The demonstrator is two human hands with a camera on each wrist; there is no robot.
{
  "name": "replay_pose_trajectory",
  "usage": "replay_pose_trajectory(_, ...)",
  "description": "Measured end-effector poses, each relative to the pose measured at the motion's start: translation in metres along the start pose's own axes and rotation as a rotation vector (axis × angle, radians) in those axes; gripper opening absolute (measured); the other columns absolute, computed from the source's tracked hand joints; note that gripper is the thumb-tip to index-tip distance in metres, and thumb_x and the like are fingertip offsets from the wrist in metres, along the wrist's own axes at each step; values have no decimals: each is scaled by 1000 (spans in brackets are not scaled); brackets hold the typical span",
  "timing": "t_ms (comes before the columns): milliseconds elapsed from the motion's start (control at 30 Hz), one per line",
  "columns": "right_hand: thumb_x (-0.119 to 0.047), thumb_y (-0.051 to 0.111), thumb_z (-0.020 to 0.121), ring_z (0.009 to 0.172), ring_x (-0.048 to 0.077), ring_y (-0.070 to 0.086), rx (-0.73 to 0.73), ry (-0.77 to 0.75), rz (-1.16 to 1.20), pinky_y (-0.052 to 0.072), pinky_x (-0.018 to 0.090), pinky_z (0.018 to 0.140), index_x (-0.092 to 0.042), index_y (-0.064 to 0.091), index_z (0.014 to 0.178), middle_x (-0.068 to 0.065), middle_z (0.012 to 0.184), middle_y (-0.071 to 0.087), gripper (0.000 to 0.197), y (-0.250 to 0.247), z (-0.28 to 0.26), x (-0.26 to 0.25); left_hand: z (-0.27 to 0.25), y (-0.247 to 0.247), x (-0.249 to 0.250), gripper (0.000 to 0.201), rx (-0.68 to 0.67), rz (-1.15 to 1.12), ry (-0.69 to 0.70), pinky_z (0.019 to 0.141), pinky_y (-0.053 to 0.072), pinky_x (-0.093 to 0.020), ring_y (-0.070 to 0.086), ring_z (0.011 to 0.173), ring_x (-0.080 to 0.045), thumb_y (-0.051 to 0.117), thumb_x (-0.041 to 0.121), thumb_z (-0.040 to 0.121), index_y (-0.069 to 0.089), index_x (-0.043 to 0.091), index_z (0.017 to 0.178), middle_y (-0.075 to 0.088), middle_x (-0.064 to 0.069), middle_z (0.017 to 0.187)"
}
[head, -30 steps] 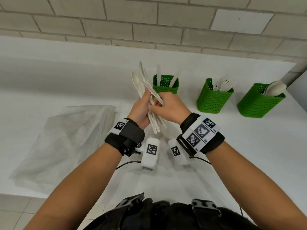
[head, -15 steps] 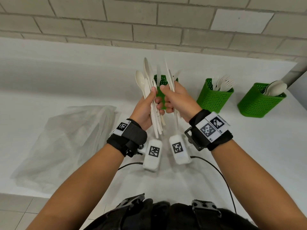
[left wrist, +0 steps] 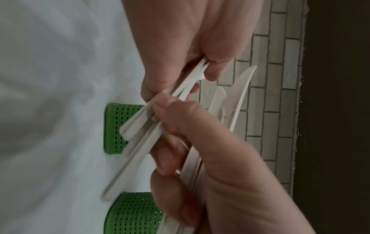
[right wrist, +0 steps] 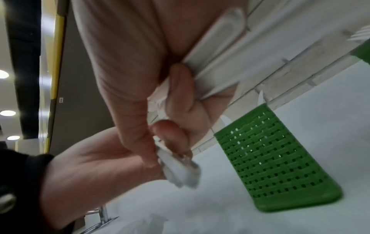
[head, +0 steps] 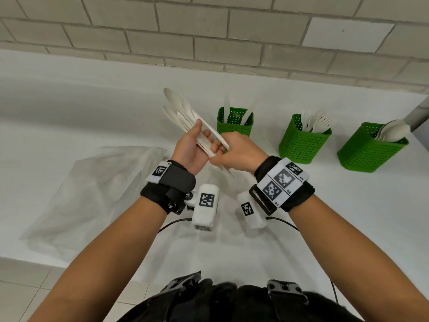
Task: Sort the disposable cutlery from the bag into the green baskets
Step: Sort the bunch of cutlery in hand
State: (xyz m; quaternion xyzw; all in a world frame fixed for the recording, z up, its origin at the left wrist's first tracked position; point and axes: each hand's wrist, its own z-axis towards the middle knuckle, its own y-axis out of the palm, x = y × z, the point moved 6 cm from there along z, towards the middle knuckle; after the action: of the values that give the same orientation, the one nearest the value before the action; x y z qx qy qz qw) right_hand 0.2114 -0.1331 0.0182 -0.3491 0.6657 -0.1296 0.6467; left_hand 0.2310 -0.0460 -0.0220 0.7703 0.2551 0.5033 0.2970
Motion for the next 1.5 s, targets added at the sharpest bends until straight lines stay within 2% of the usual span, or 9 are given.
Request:
replay_pose_trajectory(233,-19,57,84,69,16,48,-38,-21,-243,36,25,56,-23,41,77,-5,73,46,18,7,-2,0,-2,0,17,20,114,-47,125,55,38,-23,37,53,-12,38,19,100,43,17,81,35,1,61)
replay_pose_trajectory(367,-21,46,89,78,21,52,-19,-17,-266,37,30,63,-20,45,115,-1,83,50,26,10,-1,-10,1,2,6,13,136,-5,131,45,42,-19,41,45,-9,40,21,100,45,16,89,38,3,55)
replay_pose_trajectory(500,-15,42,90,70,24,48,-89,-55,-155,34,31,59,-31,36,84,4,77,50,18,3,-3,-13,2,3,12,26,82,-126,110,48,42,-17,44,42,-11,33,28,101,43,15,81,36,0,62)
replay_pose_trajectory(767,-23,41,99,65,11,43,-93,-150,-129,31,12,50,-14,45,93,-4,75,48,12,-12,-1,-9,8,-12,35,31,129,-188,154,56,41,-23,43,52,-12,33,29,101,43,14,76,39,1,60)
replay_pose_trajectory(1033,-15,40,100,48,9,32,161,-25,693,29,18,39,-16,41,88,-3,58,35,12,-30,22,2,8,-10,10,26,28,149,-22,41,31,-15,31,38,-7,37,31,100,41,18,78,34,7,48)
replay_pose_trajectory(1133,-6,36,100,54,14,49,292,-129,859,46,23,51,-13,36,85,4,67,44,17,-44,28,-8,-1,-4,-6,30,-38,273,-131,45,47,-21,45,43,-10,39,34,99,43,15,77,43,4,48)
replay_pose_trajectory(1233,-1,33,100,52,14,48,386,-213,1099,43,24,52,-14,32,86,6,68,43,19,-55,30,-17,-8,-1,-14,32,-56,350,-200,55,57,-35,68,60,-22,35,34,100,48,13,80,65,-9,71)
replay_pose_trajectory(1367,-11,41,100,42,9,36,413,-274,1049,34,21,43,-16,34,86,-2,56,36,16,-44,32,-23,-14,7,-18,42,-108,269,-288,79,51,-45,61,97,-26,29,33,102,52,9,76,67,-22,85)
replay_pose_trajectory(1500,-19,51,96,39,10,37,321,-212,1030,35,20,42,-12,46,80,-6,45,34,18,-29,31,-19,-14,8,-21,45,-120,300,-312,72,55,-40,70,80,-27,30,28,102,57,2,79,70,-22,74)
